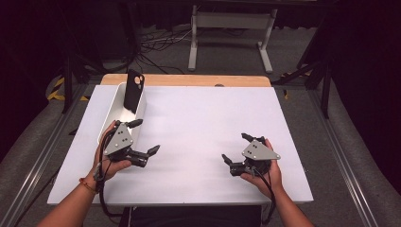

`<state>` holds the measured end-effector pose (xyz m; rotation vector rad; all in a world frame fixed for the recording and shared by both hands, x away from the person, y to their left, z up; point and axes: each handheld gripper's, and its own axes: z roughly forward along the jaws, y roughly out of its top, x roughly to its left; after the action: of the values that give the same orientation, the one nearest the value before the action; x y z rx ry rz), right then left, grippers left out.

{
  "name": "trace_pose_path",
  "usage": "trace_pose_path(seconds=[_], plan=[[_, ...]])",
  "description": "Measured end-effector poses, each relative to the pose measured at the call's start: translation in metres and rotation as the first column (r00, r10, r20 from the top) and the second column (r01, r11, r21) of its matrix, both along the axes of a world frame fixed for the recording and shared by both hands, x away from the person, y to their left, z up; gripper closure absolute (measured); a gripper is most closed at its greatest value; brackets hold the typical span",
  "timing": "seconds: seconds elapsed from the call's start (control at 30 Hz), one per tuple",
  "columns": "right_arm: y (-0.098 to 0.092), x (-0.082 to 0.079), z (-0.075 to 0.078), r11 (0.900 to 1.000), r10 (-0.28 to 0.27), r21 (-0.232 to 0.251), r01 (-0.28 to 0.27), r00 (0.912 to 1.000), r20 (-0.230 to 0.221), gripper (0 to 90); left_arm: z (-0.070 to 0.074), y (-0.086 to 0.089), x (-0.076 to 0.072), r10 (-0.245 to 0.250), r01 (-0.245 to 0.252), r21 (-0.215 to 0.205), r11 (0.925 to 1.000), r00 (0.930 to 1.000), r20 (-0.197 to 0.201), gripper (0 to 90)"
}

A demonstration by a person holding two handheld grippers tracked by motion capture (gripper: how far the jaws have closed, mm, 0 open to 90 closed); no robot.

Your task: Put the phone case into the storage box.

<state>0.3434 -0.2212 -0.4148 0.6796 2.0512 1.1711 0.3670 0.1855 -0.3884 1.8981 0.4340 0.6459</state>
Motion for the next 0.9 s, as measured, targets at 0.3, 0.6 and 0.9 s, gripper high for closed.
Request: trace_pose_path(seconds=[0.3, 0.6, 0.9], plan=[[0.002, -0.001, 0.0, 1.0, 0.01, -0.006, -0.01, 0.9999, -0.002, 5.3, -0.008, 0.002, -0.009, 0.014, -0.014, 0.006, 0.9999, 0.9999, 0.007, 3.5], [0.004, -0.001, -0.001, 1.0, 0.011, -0.007, -0.011, 0.9999, -0.004, 5.4, -0.018, 0.002, -0.015, 0.003, -0.003, 0.005, 1.0, 0.9998, -0.02, 3.4], [0.001, -0.003, -0.002, 1.0, 0.001, -0.007, -0.001, 1.0, 0.0, 5.4, -0.026, 0.01, -0.021, 0.028, -0.027, 0.029, 0.9992, 0.999, -0.036, 3.3]])
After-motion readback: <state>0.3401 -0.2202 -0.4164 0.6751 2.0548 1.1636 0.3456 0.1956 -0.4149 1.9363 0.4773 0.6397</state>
